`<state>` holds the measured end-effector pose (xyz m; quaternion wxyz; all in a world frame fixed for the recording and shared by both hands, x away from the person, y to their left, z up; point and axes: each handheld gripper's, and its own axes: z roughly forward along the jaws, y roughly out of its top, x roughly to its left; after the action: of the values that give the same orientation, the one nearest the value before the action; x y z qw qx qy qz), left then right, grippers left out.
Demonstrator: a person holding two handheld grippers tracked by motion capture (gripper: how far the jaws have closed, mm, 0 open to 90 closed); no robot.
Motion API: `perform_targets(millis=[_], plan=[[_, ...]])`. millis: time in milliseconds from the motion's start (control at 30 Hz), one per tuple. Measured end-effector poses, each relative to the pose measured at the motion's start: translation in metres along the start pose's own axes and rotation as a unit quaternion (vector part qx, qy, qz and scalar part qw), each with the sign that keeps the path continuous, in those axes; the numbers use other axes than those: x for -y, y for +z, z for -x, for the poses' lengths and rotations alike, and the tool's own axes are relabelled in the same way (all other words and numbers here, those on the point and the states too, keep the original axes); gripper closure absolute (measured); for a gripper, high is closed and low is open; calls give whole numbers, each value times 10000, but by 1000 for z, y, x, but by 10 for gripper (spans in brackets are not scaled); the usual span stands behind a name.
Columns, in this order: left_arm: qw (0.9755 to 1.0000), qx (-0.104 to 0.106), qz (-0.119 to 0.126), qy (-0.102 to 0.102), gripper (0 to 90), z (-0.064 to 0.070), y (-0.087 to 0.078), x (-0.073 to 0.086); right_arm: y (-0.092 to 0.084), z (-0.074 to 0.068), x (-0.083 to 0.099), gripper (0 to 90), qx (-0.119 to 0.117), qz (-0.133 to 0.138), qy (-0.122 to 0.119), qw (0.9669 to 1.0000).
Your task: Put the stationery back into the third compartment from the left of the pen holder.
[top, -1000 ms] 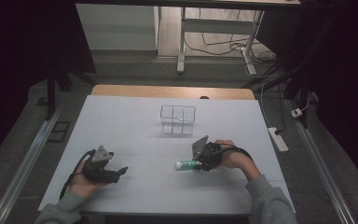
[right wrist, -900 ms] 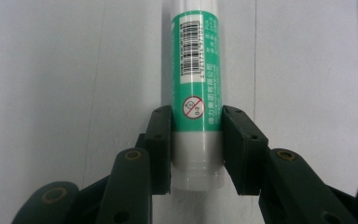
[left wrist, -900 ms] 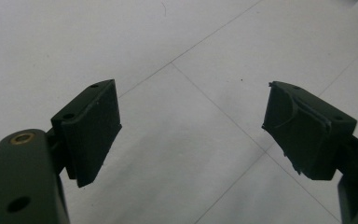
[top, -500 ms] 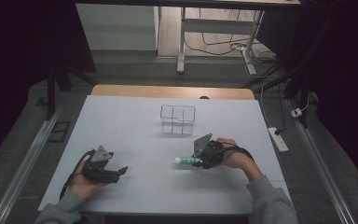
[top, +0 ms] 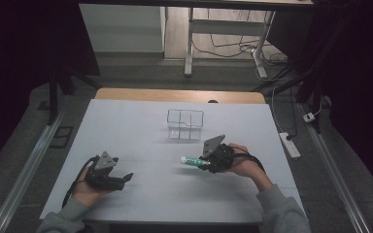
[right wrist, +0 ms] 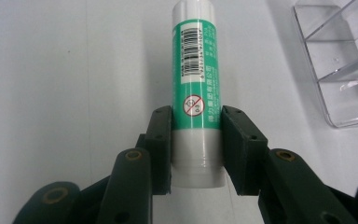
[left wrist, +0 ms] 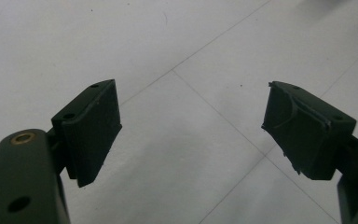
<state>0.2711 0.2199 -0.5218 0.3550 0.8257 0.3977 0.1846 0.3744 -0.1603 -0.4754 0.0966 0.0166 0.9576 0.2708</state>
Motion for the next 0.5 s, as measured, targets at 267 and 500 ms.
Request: perform_targets(millis=[267,500], plan=[[9998,-51,118,124,193,4,-2,-2,1,3,-2,638,-133,29,522,9985],[9989,-196,194,377,198,10,-4,-5,3,3,-4,638,-306,132,890,9955]])
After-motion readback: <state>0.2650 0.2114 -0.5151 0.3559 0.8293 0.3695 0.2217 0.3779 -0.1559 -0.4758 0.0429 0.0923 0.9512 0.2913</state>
